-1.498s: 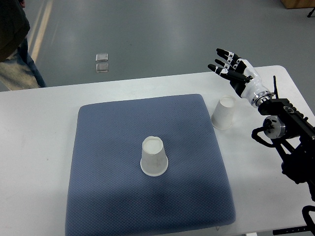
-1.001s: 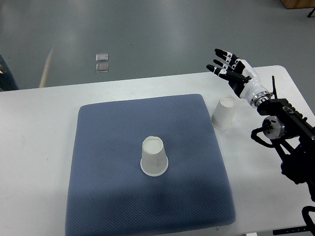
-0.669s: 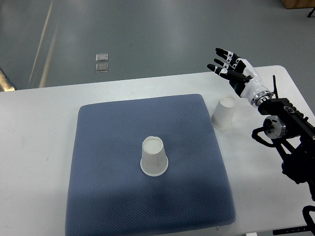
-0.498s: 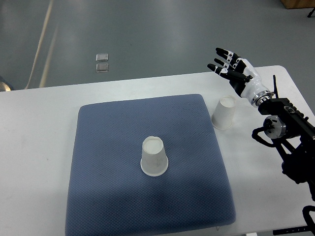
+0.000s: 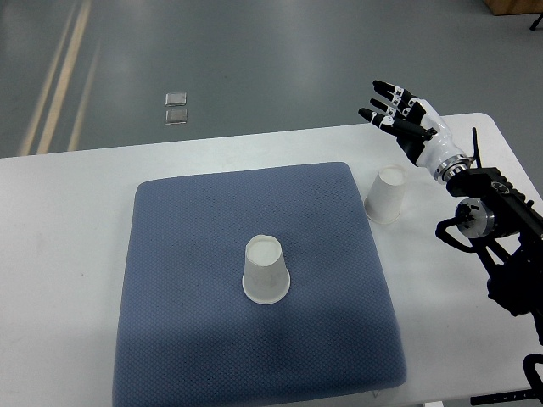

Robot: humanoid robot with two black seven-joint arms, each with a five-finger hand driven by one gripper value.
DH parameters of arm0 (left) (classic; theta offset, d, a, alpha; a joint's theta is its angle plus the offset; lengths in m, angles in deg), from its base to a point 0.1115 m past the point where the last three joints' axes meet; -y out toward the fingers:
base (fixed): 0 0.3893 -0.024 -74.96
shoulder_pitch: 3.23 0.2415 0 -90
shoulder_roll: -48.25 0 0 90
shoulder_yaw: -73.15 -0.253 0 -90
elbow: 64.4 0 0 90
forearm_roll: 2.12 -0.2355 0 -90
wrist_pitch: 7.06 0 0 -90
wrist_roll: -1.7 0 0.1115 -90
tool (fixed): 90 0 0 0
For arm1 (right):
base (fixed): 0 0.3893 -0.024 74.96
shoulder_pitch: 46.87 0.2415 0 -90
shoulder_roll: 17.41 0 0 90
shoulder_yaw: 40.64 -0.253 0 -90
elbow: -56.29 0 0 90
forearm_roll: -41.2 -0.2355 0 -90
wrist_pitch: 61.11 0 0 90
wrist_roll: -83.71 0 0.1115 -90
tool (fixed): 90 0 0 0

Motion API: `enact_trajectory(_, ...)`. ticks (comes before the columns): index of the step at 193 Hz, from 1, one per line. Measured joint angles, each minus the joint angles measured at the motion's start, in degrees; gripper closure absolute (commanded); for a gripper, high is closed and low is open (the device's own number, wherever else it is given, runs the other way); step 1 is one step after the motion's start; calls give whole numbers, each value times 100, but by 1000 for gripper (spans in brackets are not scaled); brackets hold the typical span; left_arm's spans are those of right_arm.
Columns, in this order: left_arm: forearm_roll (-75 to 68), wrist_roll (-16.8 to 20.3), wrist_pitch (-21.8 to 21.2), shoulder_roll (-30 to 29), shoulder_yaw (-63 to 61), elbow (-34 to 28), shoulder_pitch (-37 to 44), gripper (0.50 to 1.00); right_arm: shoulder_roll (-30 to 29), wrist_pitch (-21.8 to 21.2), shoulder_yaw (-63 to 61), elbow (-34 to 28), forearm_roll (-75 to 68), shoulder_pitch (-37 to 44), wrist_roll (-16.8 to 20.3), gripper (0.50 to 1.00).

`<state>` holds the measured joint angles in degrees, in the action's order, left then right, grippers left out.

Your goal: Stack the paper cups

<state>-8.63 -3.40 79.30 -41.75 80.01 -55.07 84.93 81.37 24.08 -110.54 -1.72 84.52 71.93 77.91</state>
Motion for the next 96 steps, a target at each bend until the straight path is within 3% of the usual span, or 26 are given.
enact_trajectory(40, 0, 0, -3, 0, 0, -1, 0, 500, 56, -68, 47, -116, 87, 1, 8, 581)
enact_trajectory(96, 0, 0, -4, 0, 0, -1, 0, 500, 829, -1308, 264, -158, 1208, 206, -150, 583)
